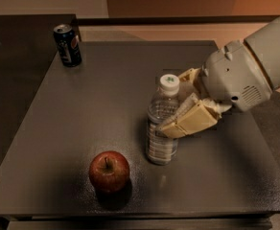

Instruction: Move blue plastic bottle near apple

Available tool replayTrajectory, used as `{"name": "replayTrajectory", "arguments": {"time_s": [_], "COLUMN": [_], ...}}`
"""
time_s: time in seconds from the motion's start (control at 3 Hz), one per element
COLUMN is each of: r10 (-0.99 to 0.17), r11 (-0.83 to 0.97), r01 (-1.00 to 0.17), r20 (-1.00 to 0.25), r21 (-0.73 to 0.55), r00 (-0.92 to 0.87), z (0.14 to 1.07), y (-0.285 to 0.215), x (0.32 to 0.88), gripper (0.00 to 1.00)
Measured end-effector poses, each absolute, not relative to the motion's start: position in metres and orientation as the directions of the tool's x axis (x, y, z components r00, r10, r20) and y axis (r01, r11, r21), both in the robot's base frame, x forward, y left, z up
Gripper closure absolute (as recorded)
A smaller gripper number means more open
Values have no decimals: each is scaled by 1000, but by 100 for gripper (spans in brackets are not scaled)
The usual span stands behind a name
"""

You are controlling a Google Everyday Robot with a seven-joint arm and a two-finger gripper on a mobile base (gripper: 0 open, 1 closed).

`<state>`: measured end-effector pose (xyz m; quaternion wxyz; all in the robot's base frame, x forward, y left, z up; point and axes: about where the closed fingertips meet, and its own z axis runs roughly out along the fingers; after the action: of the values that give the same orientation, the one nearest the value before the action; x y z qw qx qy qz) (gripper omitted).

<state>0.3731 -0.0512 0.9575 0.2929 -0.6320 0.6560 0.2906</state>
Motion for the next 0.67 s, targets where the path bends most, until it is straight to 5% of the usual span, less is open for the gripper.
{"name": "replayTrajectory", "arguments": {"time_s": [0.67], "r10": [-655], "r11": [23], "r01": [-1000], "r20": [-755], "r21": [13], "r00": [-25], "z": [955], "y": [-45], "x": [359], "gripper": [59]}}
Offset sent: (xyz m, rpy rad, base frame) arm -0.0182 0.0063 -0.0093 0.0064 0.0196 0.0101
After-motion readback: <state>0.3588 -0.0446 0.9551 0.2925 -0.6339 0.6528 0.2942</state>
